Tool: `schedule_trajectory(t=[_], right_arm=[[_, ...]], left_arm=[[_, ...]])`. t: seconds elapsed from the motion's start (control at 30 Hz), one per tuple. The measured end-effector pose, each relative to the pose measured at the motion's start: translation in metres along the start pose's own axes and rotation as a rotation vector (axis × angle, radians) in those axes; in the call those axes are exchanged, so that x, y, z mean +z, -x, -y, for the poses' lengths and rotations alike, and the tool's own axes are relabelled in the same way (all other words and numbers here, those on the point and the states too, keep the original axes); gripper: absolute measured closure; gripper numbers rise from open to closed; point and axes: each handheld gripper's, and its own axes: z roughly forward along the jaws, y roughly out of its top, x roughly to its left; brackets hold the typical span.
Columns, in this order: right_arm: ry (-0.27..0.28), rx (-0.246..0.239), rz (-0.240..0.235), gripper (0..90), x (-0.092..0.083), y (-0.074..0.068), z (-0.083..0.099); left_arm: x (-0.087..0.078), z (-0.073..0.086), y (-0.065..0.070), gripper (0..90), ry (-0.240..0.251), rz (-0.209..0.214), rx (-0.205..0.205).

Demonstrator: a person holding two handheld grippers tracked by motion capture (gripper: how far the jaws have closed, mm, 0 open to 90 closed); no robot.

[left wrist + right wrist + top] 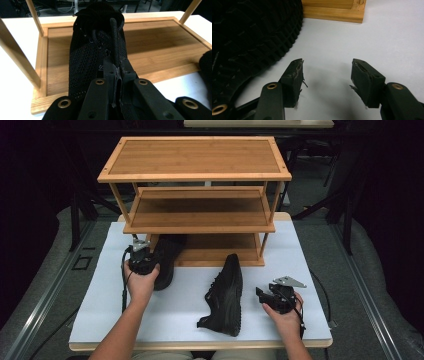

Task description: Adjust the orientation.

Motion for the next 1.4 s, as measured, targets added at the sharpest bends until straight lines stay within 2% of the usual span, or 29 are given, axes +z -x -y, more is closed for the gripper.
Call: schedule_trajectory(t=[0.1, 0.17, 0.2, 0.23, 0.27, 0.37, 0.4, 0.43, 0.47, 0.57, 0.63, 0.67, 0.73, 0.8, 0.83, 0.97, 1.1, 1.23, 1.4], right_arm=[[0.001, -0.002, -0.002, 42.6, 0.0, 0.0, 0.0], [0.001, 0.0, -0.001, 42.6, -0.001, 0.0, 0.0], [0.0, 0.001, -0.003, 42.6, 0.0, 0.001, 0.0], [0.0, 0.001, -0.003, 42.6, 0.0, 0.001, 0.0], [0.0, 0.0, -0.005, 42.6, 0.0, 0.001, 0.0], [0.0, -0.004, -0.002, 42.6, 0.0, 0.0, 0.0], [0.001, -0.003, -0.004, 42.6, 0.0, 0.0, 0.0], [0.003, -0.001, -0.004, 42.6, 0.0, -0.001, 0.0], [0.003, -0.001, -0.004, 42.6, 0.0, -0.001, 0.0], [0.0, -0.003, -0.004, 42.6, 0.0, 0.0, 0.0], [0.003, -0.001, -0.004, 42.5, 0.0, -0.001, 0.0], [0.002, -0.001, -0.004, 42.5, 0.001, -0.001, 0.0], [0.001, -0.001, -0.002, 42.5, 0.001, -0.001, 0.0], [-0.001, -0.002, -0.002, 42.5, 0.001, -0.001, 0.0], [-0.001, -0.002, -0.002, 42.5, 0.001, -0.001, 0.0], [-0.003, -0.001, 0.001, 42.5, 0.001, -0.001, 0.0], [0.0, 0.0, 0.0, 42.4, 0.0, -0.001, 0.0], [-0.004, 0.001, 0.001, 42.3, 0.001, -0.001, 0.0], [-0.002, 0.006, 0.008, 42.3, 0.001, -0.002, 0.0]], left_arm=[[0.008, 0.005, 0.001, 86.0, -0.009, 0.01, -0.001], [0.009, 0.006, 0.005, 85.6, -0.014, 0.005, 0.03], [0.01, 0.006, 0.008, 84.6, -0.02, 0.026, 0.046], [0.01, 0.006, 0.008, 83.9, -0.02, 0.026, 0.046], [0.01, 0.006, 0.011, 83.9, -0.015, 0.008, 0.066], [0.009, 0.003, 0.012, 76.6, -0.009, 0.015, 0.065], [0.008, 0.002, 0.012, 76.6, -0.003, 0.027, 0.064], [0.006, 0.0, 0.012, 72.5, 0.002, 0.036, 0.062], [0.005, -0.001, 0.012, 72.5, -0.001, 0.037, 0.063], [-0.002, -0.004, 0.012, 68.7, 0.007, 0.063, 0.059], [-0.006, -0.005, 0.012, 64.6, 0.007, 0.062, 0.073], [-0.013, -0.007, 0.012, 63.9, 0.014, 0.075, 0.077], [-0.016, -0.008, 0.011, 62.4, 0.023, 0.084, 0.071], [-0.028, -0.01, 0.008, 59.9, 0.038, 0.109, 0.062], [-0.028, -0.01, 0.008, 59.5, 0.038, 0.109, 0.062], [-0.049, -0.01, 0.005, 58.1, 0.065, 0.142, 0.059], [-0.069, -0.002, -0.001, 55.9, 0.071, 0.142, 0.093], [-0.085, 0.013, -0.01, 53.1, 0.082, 0.149, 0.096], [-0.089, 0.039, -0.016, 54.3, 0.041, 0.171, 0.126]])
